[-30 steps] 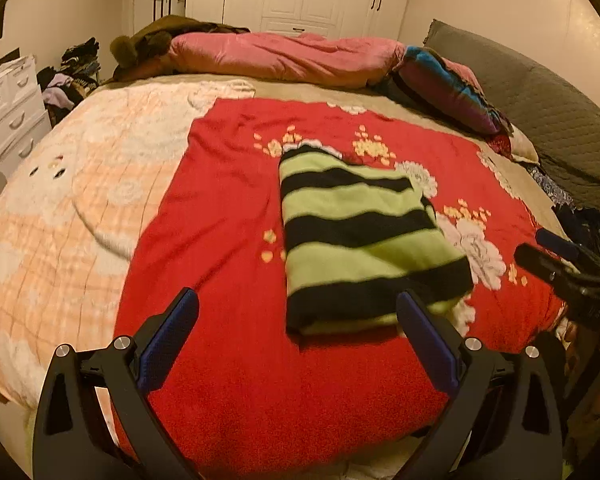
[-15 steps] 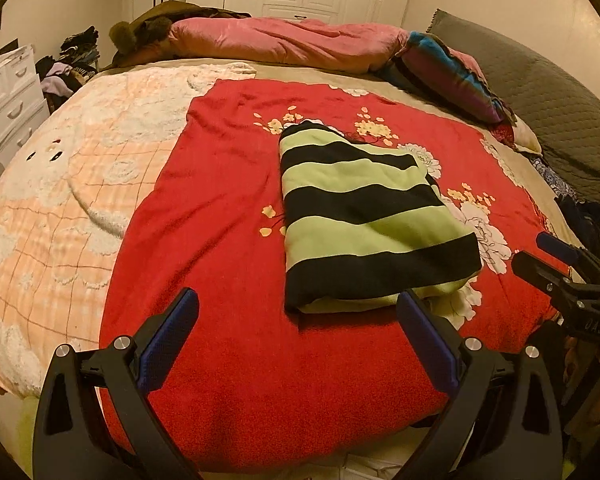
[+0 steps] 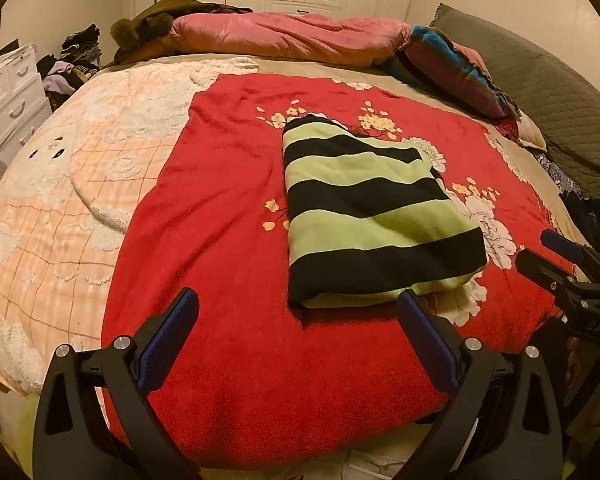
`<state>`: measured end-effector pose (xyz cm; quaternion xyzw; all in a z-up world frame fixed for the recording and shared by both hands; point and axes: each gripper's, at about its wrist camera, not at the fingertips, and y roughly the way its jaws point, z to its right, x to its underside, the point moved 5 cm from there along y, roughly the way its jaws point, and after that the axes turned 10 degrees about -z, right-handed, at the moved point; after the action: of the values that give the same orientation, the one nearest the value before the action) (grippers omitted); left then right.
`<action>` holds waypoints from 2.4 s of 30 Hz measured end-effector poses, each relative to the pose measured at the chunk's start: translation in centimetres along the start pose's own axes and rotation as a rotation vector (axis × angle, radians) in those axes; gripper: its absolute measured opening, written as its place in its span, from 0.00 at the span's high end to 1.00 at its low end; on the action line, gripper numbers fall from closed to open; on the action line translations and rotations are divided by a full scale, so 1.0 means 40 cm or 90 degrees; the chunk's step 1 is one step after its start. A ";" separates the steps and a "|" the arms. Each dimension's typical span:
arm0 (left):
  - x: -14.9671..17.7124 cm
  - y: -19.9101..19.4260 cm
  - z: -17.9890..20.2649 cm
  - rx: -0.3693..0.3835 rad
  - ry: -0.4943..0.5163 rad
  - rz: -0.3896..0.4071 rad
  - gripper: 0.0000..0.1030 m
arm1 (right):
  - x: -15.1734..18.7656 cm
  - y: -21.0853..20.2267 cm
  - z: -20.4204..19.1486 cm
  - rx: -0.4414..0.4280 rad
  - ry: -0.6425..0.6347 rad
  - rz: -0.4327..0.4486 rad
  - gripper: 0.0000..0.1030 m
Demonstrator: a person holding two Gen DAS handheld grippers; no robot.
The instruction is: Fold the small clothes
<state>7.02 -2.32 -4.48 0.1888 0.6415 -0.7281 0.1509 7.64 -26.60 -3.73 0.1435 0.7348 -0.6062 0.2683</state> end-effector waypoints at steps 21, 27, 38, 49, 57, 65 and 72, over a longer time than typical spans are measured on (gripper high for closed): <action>0.000 -0.004 0.001 -0.006 -0.004 -0.002 0.04 | 0.000 0.001 0.005 0.000 0.000 -0.001 0.09; 0.000 -0.005 0.002 -0.007 -0.006 -0.001 0.04 | -0.002 0.001 0.008 0.001 0.001 -0.002 0.09; -0.001 -0.009 0.009 -0.011 0.004 -0.002 0.04 | -0.002 0.002 0.009 0.000 0.001 -0.003 0.09; 0.000 -0.003 0.011 -0.017 0.010 -0.006 0.04 | 0.009 0.002 0.021 0.001 0.004 -0.005 0.09; -0.002 -0.002 0.012 -0.021 0.019 -0.004 0.04 | 0.013 0.003 0.027 -0.001 0.004 -0.007 0.09; -0.002 -0.001 0.018 -0.021 0.023 -0.007 0.04 | 0.017 0.007 0.033 0.000 0.004 -0.011 0.09; -0.002 0.015 0.018 -0.013 0.015 -0.021 0.04 | 0.023 0.019 0.042 0.000 0.010 -0.018 0.09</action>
<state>7.30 -3.10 -4.91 0.1852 0.6536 -0.7217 0.1330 7.67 -28.18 -5.07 0.1377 0.7389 -0.6088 0.2540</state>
